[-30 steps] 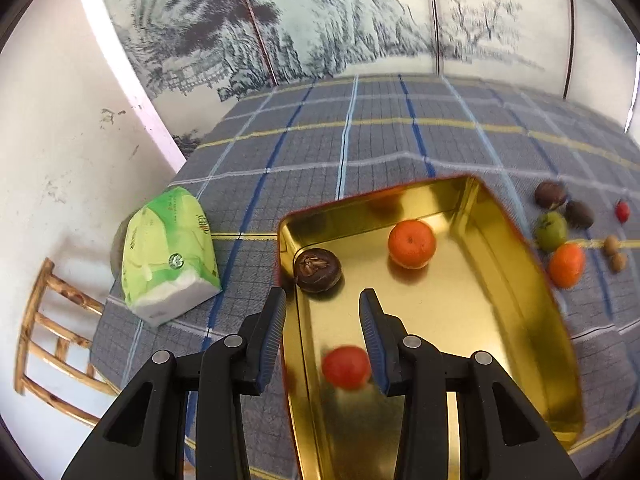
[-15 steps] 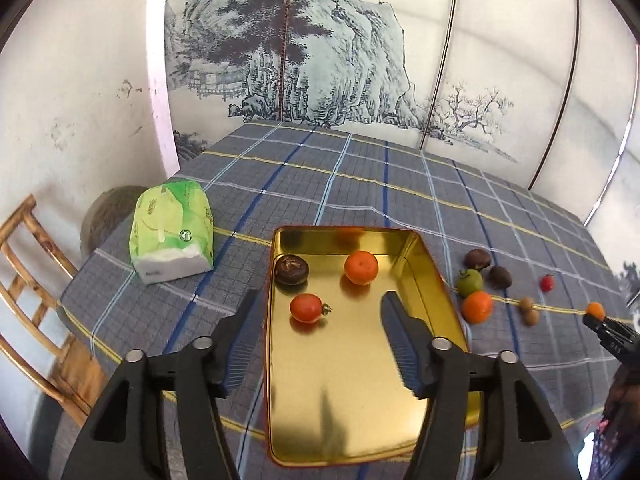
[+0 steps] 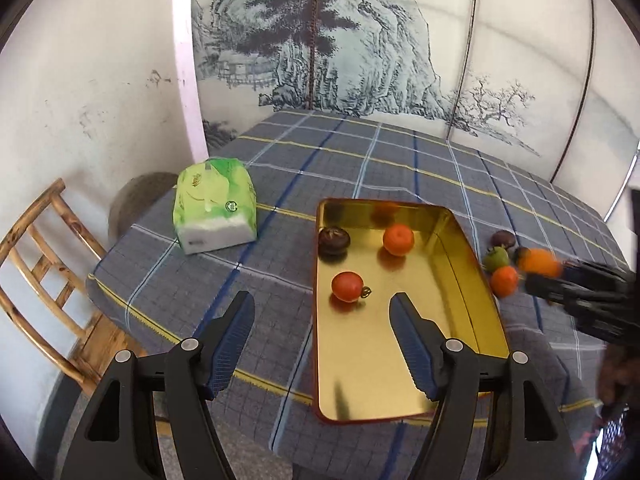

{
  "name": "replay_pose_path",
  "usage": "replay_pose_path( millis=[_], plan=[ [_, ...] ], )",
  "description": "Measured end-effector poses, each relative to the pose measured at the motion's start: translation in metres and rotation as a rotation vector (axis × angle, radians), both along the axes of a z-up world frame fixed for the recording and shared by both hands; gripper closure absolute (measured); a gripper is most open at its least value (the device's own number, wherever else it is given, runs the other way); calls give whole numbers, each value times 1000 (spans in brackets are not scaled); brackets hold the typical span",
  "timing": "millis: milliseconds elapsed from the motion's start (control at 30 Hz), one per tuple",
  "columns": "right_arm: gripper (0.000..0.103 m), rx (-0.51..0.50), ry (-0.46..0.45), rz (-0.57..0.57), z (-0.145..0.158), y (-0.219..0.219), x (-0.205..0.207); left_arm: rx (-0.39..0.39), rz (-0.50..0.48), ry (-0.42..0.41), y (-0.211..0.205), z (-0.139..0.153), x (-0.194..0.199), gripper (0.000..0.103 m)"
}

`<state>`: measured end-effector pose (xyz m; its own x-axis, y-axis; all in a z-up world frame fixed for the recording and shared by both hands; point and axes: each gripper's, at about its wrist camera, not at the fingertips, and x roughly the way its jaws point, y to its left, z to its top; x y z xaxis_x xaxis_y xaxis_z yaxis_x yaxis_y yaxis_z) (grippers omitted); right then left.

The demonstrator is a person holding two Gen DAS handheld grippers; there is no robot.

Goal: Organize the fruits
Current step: 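Carry the orange into the gold tray and open the right gripper, then grasp another tangerine beside the green fruit with the right gripper and lift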

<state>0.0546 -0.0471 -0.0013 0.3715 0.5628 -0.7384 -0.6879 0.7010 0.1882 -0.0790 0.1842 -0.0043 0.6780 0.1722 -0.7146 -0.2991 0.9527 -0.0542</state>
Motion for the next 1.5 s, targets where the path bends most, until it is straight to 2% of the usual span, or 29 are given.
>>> replay_pose_path(
  millis=[67,233,300,467,733,1067,1267,1367,1500],
  plan=[
    [70,-12,40,50,-10,30,11,15,-9,5,-3,1,-3,33],
    [70,-58,147,110,-36,88,37,121,2,19,-12,2,-5,33],
    [70,-87,177,128,-43,109,42,121,6,20,-10,1,-6,33],
    [70,-169,187,152,-55,145,49,115,5,28,-4,-4,-5,33],
    [70,-235,201,139,-67,168,64,124,11,45,0,-10,-2,33],
    [70,-259,209,125,-72,178,71,140,5,66,1,-18,2,33],
    [68,-210,208,100,-68,174,74,138,0,77,0,-20,3,33],
    [68,-114,203,68,-55,161,76,133,0,84,0,-21,3,33],
    [68,36,177,37,-31,124,64,126,-12,72,-2,-17,1,33]
  ],
)
